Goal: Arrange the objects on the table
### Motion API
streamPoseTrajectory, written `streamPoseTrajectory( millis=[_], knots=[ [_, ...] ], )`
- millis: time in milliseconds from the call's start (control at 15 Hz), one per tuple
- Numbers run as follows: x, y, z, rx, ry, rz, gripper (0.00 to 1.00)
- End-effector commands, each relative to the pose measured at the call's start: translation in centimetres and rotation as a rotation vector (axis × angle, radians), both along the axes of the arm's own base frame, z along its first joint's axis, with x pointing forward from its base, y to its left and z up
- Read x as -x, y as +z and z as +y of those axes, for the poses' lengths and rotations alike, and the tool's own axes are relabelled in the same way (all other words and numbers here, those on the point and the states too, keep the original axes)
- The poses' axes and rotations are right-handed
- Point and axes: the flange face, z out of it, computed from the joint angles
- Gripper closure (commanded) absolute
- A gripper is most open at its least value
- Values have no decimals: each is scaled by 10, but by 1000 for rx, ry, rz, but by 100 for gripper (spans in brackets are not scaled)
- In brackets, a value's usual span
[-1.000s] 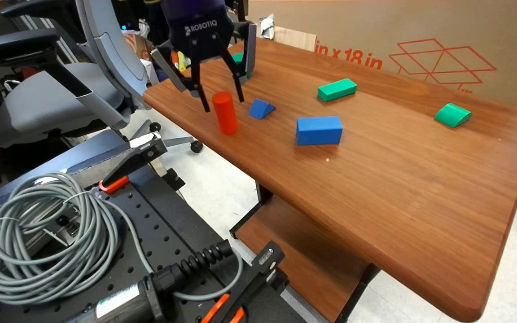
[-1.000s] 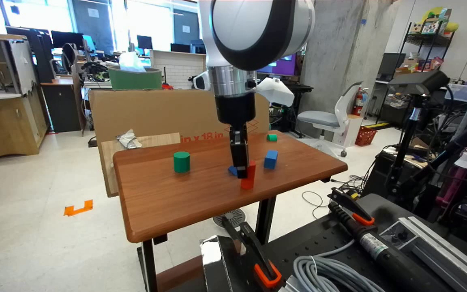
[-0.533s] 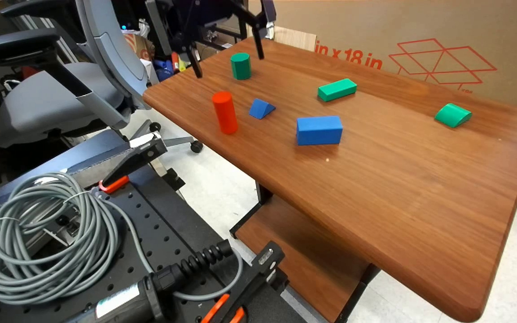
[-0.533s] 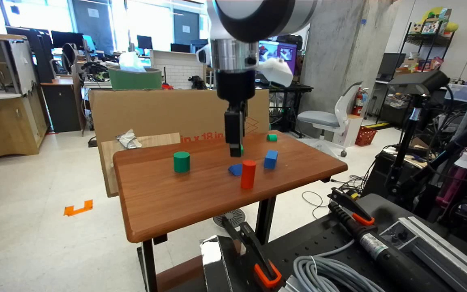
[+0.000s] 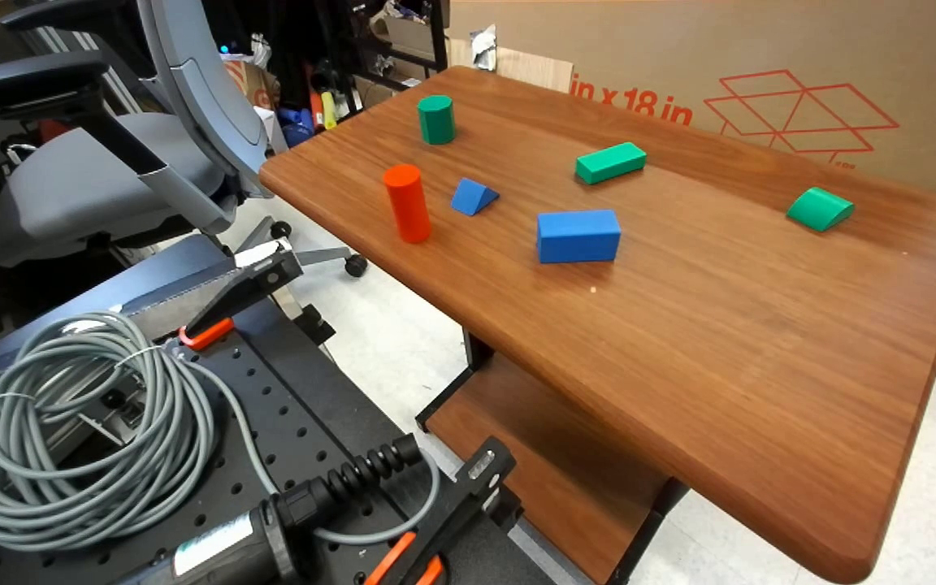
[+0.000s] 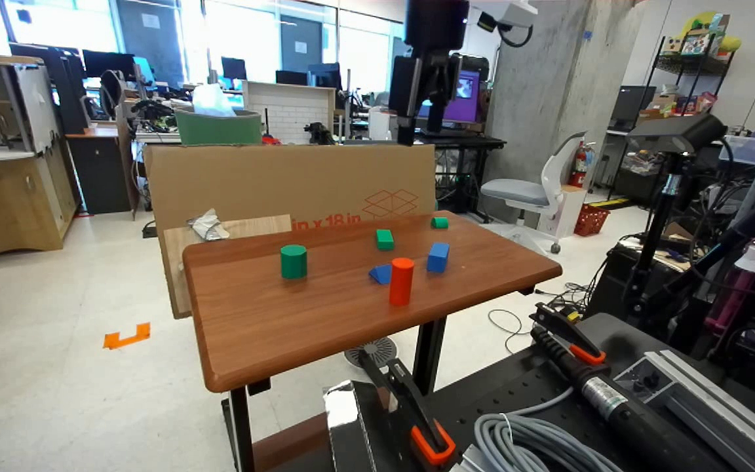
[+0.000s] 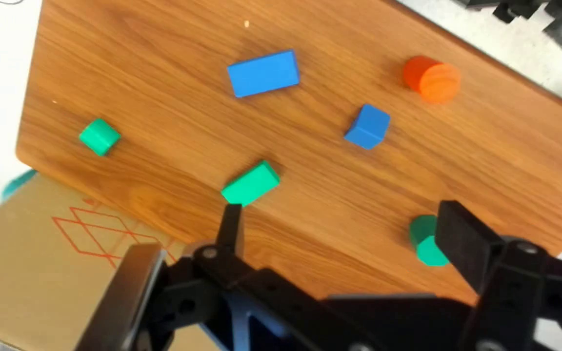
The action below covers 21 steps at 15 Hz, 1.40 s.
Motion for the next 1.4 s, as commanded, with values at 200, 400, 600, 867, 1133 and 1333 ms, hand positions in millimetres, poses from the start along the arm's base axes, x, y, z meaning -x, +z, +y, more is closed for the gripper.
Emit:
streamPoseTrajectory(
  millis=[200,400,600,867,1133,1333],
  knots=[
    [-15,-33,-55,-28,-373,-6,0],
    [-13,-64,-56,-44,-545,33,0],
    [-17,-94,-60,-53,-716,76,0],
    [-30,-132,-71,-60,-932,82,0],
    [-46,-160,-74,-59,-1147,80,0],
    [-57,-174,-69,-63,-1309,81,0]
  ],
)
